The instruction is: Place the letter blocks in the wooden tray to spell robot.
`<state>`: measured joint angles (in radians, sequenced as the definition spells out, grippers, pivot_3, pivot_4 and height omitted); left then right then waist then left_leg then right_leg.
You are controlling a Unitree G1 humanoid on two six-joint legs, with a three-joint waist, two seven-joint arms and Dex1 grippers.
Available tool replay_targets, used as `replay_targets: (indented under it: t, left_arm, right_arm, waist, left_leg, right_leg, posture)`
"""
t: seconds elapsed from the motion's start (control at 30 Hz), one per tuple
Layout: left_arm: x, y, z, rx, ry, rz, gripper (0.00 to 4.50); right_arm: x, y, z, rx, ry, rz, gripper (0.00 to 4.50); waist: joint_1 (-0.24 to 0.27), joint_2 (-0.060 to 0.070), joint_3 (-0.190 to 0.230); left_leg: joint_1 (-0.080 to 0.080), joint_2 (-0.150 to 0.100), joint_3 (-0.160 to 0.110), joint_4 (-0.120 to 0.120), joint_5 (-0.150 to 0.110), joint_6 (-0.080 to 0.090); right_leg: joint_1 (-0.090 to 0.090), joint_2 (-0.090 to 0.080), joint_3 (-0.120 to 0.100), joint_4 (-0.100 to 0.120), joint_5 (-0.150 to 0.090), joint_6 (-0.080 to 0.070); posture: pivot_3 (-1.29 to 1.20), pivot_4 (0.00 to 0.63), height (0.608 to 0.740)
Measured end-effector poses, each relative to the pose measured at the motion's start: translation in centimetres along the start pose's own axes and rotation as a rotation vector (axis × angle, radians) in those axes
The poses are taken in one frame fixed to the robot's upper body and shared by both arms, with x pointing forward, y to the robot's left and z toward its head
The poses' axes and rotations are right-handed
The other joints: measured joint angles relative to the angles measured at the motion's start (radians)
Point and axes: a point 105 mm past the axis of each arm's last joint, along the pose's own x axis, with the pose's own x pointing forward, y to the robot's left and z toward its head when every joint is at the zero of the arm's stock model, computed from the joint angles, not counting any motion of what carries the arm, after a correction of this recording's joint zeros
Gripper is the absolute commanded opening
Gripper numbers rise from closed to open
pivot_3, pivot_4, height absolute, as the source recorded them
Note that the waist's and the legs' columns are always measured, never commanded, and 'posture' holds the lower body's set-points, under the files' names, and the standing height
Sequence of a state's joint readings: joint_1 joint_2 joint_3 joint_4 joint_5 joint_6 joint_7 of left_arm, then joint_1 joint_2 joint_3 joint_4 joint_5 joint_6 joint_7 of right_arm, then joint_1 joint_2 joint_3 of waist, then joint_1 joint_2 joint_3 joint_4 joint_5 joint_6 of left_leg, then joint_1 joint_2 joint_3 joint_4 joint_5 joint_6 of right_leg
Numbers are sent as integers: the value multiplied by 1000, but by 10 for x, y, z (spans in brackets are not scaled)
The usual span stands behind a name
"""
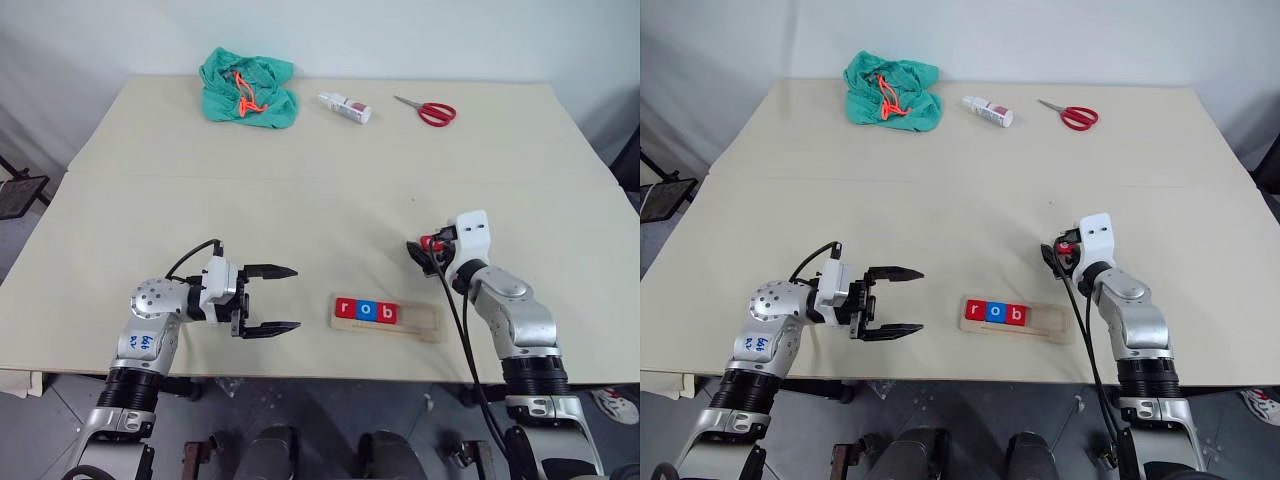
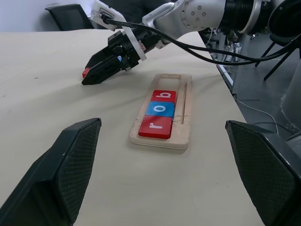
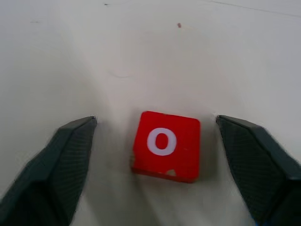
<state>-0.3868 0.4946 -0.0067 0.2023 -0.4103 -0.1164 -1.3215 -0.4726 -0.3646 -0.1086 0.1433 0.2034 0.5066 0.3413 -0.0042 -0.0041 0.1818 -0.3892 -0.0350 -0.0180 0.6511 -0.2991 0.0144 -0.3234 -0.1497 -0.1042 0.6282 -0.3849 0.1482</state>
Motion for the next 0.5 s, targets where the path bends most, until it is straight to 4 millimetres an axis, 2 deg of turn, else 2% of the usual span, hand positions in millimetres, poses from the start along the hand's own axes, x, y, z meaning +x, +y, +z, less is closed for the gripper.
replay_targets:
  t: [0.1,0.17,0.33,0.5]
  left_arm:
    - [0,0,0,0,0,1,4500]
    - [0,0,0,1,0,1,4500]
    - [1,0,0,4,-6,-1,4500]
    - [2,1,1,15,-10,-23,4500]
  right_arm:
    - [-3,4,-1,0,2,5,1886]
    - [-5,4,-1,-2,3,1,1472]
    - [-14,6,-2,0,3,0,1484]
    - [-40,11,18,22,-51,1,1484]
  waist:
    - [2,0,0]
    - [2,0,0]
    - [1,0,0]
    - [4,0,0]
  left_leg:
    - [0,0,0,0,0,0]
    - [0,0,0,0,0,0]
    - [0,0,0,0,0,0]
    - [0,0,0,-1,0,0]
  right_leg:
    - [0,0,0,0,0,0]
    - [0,0,0,0,0,0]
    - [0,0,0,0,0,0]
    - [-1,0,0,0,0,0]
  posture:
    - [0,150,740]
    - [0,150,740]
    - [0,150,740]
    - [0,150,740]
